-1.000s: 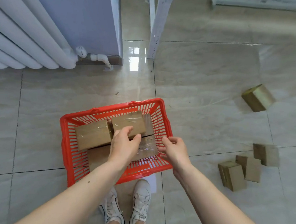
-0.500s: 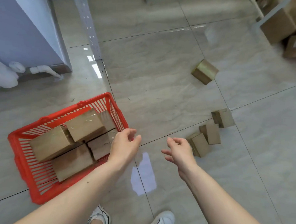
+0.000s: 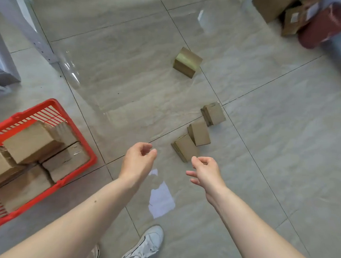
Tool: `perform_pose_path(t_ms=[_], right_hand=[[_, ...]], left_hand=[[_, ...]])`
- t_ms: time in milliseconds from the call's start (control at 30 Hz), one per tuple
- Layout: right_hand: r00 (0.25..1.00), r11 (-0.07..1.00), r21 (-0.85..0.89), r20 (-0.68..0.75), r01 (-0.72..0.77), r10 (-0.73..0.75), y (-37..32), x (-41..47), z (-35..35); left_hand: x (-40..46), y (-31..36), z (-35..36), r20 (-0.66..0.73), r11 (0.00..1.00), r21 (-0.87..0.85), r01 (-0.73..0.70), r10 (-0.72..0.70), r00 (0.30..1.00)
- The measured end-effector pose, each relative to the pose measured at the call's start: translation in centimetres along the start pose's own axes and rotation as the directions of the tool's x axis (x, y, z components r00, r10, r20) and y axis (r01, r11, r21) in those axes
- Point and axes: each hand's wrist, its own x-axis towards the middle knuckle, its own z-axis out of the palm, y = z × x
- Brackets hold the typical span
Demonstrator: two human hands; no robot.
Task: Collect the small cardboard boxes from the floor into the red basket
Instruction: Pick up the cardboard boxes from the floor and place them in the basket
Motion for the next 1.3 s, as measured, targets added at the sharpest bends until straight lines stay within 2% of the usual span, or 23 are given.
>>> perform_pose_path(t_ms=[267, 500, 667, 1033, 1300], right_hand=[[0.996, 0.996, 0.056, -0.058, -0.062, 0.066, -0.5, 4.3, -6.2], [0.993, 0.99, 0.127, -0.098, -0.06, 0.073, -3.1, 9.0, -7.8], [0.986, 0.985, 0.147, -0.125, -0.09, 0.109, -2.3, 13.2, -8.0], [0.977, 0.984, 0.028, -0.111, -0.179, 0.181, 7.0, 24.7, -4.4], [0.952, 0.952, 0.03, 0.026, -0.306, 0.305, 13.3, 31.9, 0.1]], left_hand=[[2.5, 3.5, 6.0, 0.03, 0.998, 0.066, -0.001, -0.001, 1.0], [6.2, 6.4, 9.2, 0.068, 0.993, 0.118, -0.019, 0.011, 0.998], [8.9, 6.0, 11.8, 0.077, 0.985, 0.171, -0.009, -0.004, 0.997], [17.3, -4.0, 20.7, 0.162, 0.952, 0.303, -0.046, -0.004, 0.987], [24.9, -11.6, 25.2, 0.213, 0.917, 0.387, -0.091, 0.007, 0.977]])
